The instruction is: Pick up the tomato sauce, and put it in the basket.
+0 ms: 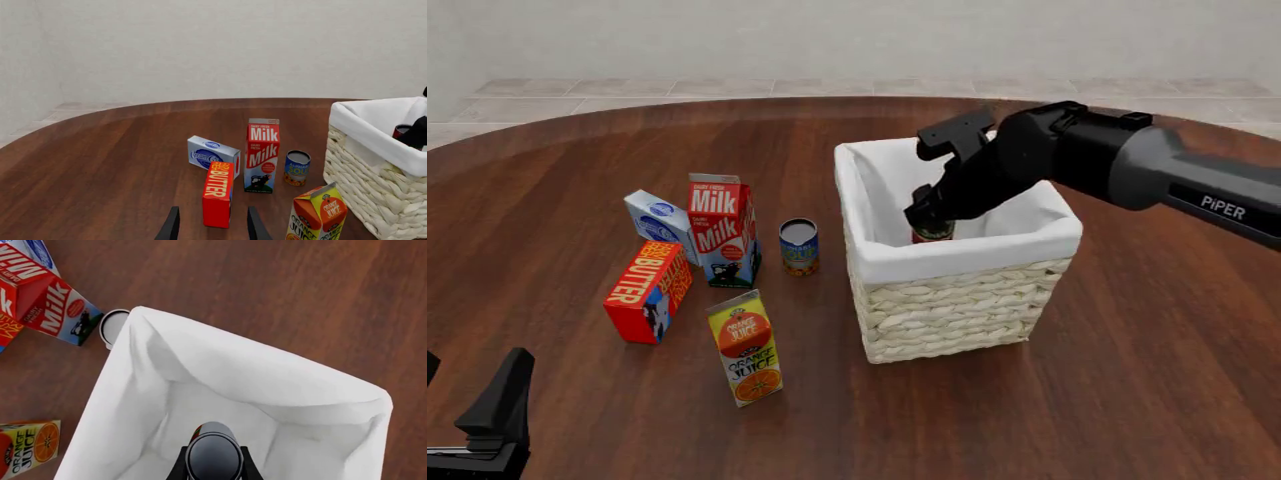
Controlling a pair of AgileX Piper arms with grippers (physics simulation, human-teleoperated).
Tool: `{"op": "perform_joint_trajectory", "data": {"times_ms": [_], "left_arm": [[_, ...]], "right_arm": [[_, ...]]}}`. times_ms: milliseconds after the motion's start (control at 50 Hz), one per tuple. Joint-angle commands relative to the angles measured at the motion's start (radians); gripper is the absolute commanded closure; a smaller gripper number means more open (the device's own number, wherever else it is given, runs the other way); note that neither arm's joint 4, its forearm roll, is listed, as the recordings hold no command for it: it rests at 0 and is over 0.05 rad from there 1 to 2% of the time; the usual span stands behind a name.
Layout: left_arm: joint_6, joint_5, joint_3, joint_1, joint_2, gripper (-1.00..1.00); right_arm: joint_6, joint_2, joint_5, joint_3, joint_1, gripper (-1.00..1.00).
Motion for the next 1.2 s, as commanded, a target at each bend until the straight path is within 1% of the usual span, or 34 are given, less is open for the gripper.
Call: {"op": "perform_joint_trajectory", "data": {"times_ms": [20,120,140,640,780,1000,1140,1200], "left_arm": [[0.0,0.0,0.0,0.0,0.0,-1.0],[0.0,0.0,0.0,0.0,0.0,-1.0],[0.0,0.0,0.0,0.0,0.0,-1.0],[0.0,0.0,0.0,0.0,0.0,-1.0],[0.0,0.0,0.0,0.0,0.0,-1.0],[0.0,0.0,0.0,0.0,0.0,-1.0],[0.0,0.0,0.0,0.0,0.0,-1.0],[0.0,0.0,0.0,0.0,0.0,-1.0]], "right_arm": [[0.017,0.0,-0.001,-0.002,-0.004,1.0],[0.016,-0.003,-0.003,-0.006,-0.006,1.0],[0.014,-0.005,-0.005,-0.004,-0.007,-1.0],[0.016,-0.029,-0.005,-0.008,-0.008,-1.0],[0.014,-0.119,0.024,0.002,0.0,-1.0],[0.01,-0.313,0.068,0.08,0.001,-1.0],[0.019,-0.43,0.108,0.115,0.004,-1.0],[0.032,-0.497,0.102,0.138,0.014,-1.0]]}}
